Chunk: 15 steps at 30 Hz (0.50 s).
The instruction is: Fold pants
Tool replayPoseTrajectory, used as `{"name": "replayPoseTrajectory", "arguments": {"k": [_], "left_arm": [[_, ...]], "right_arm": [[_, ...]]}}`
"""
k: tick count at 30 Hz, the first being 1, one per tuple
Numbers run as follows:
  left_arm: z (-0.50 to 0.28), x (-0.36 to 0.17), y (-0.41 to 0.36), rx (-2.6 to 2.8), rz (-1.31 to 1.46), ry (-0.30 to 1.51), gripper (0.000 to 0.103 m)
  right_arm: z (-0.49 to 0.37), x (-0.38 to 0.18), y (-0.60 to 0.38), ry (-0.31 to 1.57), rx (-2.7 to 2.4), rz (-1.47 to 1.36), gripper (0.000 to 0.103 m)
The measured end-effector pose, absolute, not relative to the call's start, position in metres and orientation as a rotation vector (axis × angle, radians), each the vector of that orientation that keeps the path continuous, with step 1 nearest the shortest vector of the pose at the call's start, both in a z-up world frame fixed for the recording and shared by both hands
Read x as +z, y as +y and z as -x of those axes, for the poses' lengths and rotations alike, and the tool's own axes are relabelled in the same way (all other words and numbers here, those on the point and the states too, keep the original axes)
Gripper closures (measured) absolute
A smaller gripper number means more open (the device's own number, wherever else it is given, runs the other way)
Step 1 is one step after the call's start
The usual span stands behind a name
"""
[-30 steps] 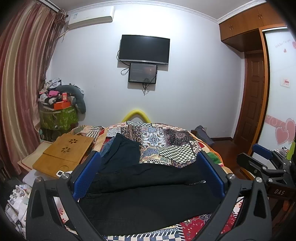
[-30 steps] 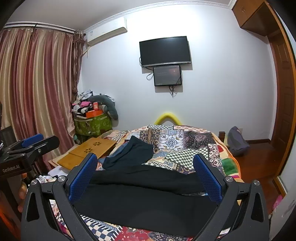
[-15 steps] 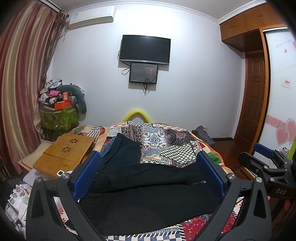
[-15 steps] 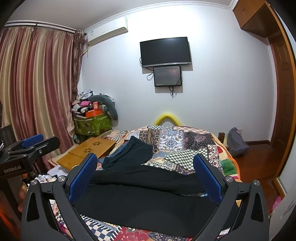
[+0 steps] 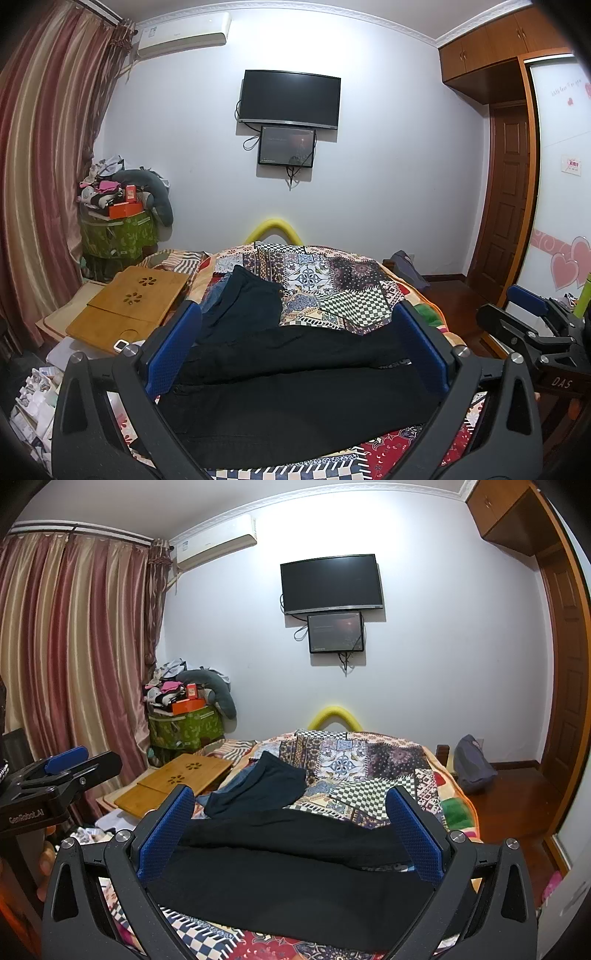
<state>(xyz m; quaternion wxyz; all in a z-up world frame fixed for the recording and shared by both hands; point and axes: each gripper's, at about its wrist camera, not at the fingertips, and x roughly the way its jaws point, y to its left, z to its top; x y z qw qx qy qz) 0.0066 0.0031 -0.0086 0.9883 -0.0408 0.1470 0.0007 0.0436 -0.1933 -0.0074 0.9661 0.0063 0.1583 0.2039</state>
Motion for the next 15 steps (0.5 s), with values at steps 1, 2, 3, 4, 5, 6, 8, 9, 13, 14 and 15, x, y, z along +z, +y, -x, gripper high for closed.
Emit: {"name": "replayPoseTrajectory", "arguments": {"k": [1, 2, 3, 4, 5, 6, 8, 9, 13, 14, 15], "left_arm": [[-0.0065, -0.0090, 0.0031, 0.001, 0.083, 0.295, 0.000], [-0.0069, -0.0083, 0.0027, 0.002, 0.082, 0.295, 0.000], [-0.0071, -0.0086, 0.0026, 0.001, 0.083, 0.295, 0.000], [-0.0072, -0.0090, 0.0026, 0.001, 0.084, 0.295, 0.000], [-0.0073, -0.0092, 0.0024, 0.001, 0.084, 0.295, 0.000], [-0.0074, -0.0095, 0.0021, 0.001, 0.083, 0.295, 0.000], [-0.0071, -0.0088, 0.0028, 0.003, 0.081, 0.294, 0.000], [-0.0072, -0.0092, 0.0027, 0.004, 0.080, 0.294, 0.000], [-0.0075, -0.0095, 0.0025, 0.003, 0.081, 0.294, 0.000], [-0.0076, -0.0099, 0.0021, 0.003, 0.079, 0.295, 0.000], [-0.0077, -0.0103, 0.0017, 0.004, 0.077, 0.294, 0.000]], "right_arm": [[-0.0437, -0.0072, -0.1933, 0.320, 0.413, -0.013, 0.000], [-0.0438, -0.0069, -0.1935, 0.320, 0.413, -0.012, 0.000], [-0.0438, -0.0069, -0.1935, 0.320, 0.413, -0.012, 0.000], [-0.0441, -0.0067, -0.1938, 0.320, 0.413, -0.012, 0.000], [-0.0441, -0.0067, -0.1938, 0.320, 0.414, -0.013, 0.000], [-0.0441, -0.0066, -0.1935, 0.322, 0.413, -0.013, 0.000], [-0.0431, -0.0072, -0.1932, 0.320, 0.412, -0.011, 0.000], [-0.0433, -0.0074, -0.1933, 0.319, 0.413, -0.011, 0.000], [-0.0436, -0.0071, -0.1932, 0.321, 0.414, -0.012, 0.000], [-0.0437, -0.0071, -0.1929, 0.323, 0.414, -0.010, 0.000], [-0.0431, -0.0074, -0.1927, 0.323, 0.414, -0.009, 0.000]]}}
